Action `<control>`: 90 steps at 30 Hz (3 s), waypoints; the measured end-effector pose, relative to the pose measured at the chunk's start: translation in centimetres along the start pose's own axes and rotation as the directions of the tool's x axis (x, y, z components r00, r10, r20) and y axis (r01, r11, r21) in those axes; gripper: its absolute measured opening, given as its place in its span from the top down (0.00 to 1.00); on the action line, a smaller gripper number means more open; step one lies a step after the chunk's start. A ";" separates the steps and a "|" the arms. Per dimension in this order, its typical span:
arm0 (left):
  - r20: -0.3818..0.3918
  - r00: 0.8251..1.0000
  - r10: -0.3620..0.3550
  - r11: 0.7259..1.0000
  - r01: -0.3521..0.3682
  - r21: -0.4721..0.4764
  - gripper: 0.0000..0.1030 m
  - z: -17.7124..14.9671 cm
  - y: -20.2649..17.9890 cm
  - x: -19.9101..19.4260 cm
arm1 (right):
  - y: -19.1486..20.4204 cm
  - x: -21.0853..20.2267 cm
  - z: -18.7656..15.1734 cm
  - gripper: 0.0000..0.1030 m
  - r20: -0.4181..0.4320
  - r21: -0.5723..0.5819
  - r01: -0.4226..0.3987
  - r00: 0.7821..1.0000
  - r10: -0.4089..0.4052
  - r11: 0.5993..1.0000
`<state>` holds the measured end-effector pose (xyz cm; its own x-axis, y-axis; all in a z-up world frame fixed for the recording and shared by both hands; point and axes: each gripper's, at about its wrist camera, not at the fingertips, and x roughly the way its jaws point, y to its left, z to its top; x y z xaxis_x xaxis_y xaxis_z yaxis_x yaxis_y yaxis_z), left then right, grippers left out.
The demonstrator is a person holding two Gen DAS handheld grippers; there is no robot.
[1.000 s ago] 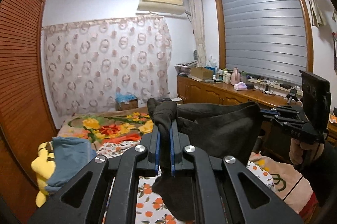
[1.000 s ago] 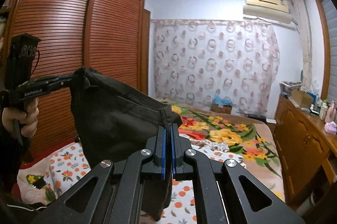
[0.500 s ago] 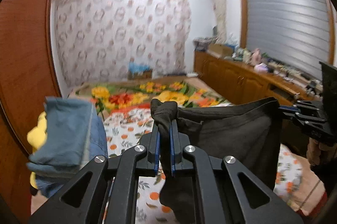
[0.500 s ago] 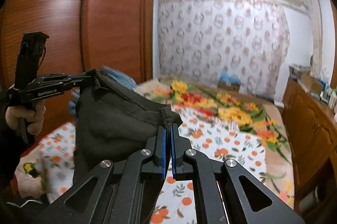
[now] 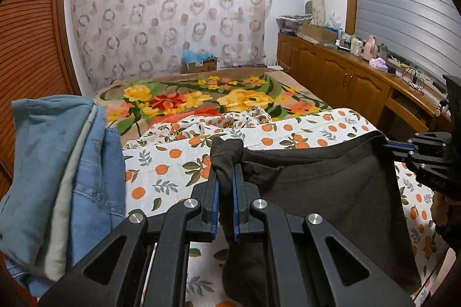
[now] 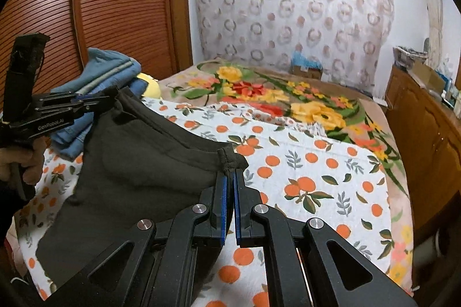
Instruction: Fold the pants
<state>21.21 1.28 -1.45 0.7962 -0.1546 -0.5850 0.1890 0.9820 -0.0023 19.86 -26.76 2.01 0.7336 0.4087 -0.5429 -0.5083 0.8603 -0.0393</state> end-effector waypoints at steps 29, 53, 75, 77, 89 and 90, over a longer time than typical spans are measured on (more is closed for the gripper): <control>-0.088 0.996 -0.015 0.999 0.018 0.027 0.91 -0.2 0.5 3.4 | 1.8 5.8 0.6 0.96 -0.120 0.034 0.005 0.993 -0.001 0.999; -0.041 0.998 -0.051 0.998 0.052 0.022 0.24 -3.7 -1.2 -3.9 | 6.1 -3.3 -2.7 0.70 -0.027 0.047 0.032 0.999 -0.030 0.998; -0.174 0.983 -0.057 0.998 0.059 0.007 0.24 -13.7 -3.4 -8.7 | 9.8 -9.4 -11.1 0.70 -0.097 0.102 -0.003 0.995 0.013 0.995; -0.198 0.979 -0.048 0.999 0.051 0.006 0.25 -14.3 -3.3 -8.4 | 9.6 -8.8 -11.2 0.70 -0.106 0.114 -0.006 0.994 0.018 0.993; -0.185 0.974 -0.127 0.992 0.119 -0.051 0.49 -14.5 -3.6 -8.6 | 10.0 -7.8 -12.2 0.70 -0.133 0.137 -0.013 0.991 0.032 0.990; -0.179 0.972 -0.150 0.988 0.140 -0.069 0.50 -14.4 -3.6 -8.7 | 10.0 -7.8 -12.2 0.70 -0.132 0.138 -0.015 0.991 0.034 0.990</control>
<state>5.37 0.62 -8.03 0.6432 -0.2783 -0.7133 0.2582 0.9559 -0.1401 3.59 -25.06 -4.39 0.6500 0.3936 -0.6500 -0.4524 0.8877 0.0852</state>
